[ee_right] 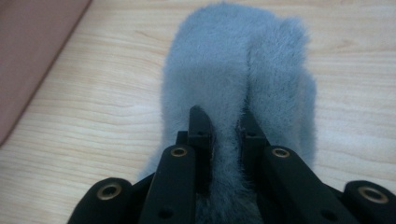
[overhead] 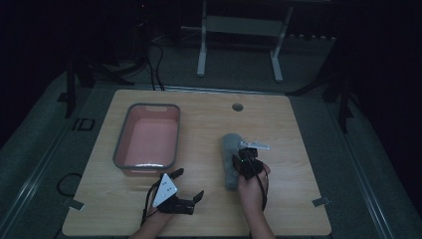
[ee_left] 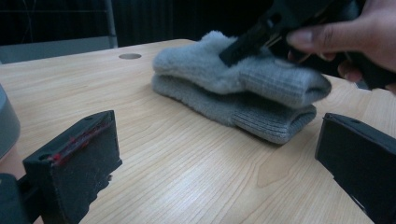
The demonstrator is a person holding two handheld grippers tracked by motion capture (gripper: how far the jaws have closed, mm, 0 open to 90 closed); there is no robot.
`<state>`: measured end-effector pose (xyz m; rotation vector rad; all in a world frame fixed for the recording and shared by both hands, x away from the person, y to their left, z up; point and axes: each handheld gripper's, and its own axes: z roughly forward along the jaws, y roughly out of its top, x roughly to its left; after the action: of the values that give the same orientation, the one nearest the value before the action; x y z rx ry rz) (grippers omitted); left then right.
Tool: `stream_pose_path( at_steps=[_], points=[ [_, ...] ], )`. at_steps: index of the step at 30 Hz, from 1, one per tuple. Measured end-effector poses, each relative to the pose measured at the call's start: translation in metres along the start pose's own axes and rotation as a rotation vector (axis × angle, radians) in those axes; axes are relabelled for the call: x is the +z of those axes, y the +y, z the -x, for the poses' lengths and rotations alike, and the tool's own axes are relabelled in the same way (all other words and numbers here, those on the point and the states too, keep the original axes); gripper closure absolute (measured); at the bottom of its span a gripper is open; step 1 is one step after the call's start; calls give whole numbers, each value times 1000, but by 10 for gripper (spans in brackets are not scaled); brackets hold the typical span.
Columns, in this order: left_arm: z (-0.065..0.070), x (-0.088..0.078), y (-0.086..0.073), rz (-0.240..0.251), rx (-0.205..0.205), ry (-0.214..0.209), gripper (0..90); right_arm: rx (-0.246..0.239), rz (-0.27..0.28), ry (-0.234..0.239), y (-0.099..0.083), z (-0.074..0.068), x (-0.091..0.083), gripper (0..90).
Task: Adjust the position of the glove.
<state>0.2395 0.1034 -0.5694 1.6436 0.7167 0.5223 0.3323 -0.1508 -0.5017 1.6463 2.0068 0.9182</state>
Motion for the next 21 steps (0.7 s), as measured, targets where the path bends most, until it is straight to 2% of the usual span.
stream_pose_path(
  at_steps=[8,18,21],
  points=[
    [0,0,0,-1,-3,1,1,6,-15,-16,-11,0,13,792],
    [0,0,0,0,-7,2,2,20,-20,8,-14,3,17,732],
    [0,0,0,0,-6,1,1,0,-22,9,-14,1,18,654]
  ],
)
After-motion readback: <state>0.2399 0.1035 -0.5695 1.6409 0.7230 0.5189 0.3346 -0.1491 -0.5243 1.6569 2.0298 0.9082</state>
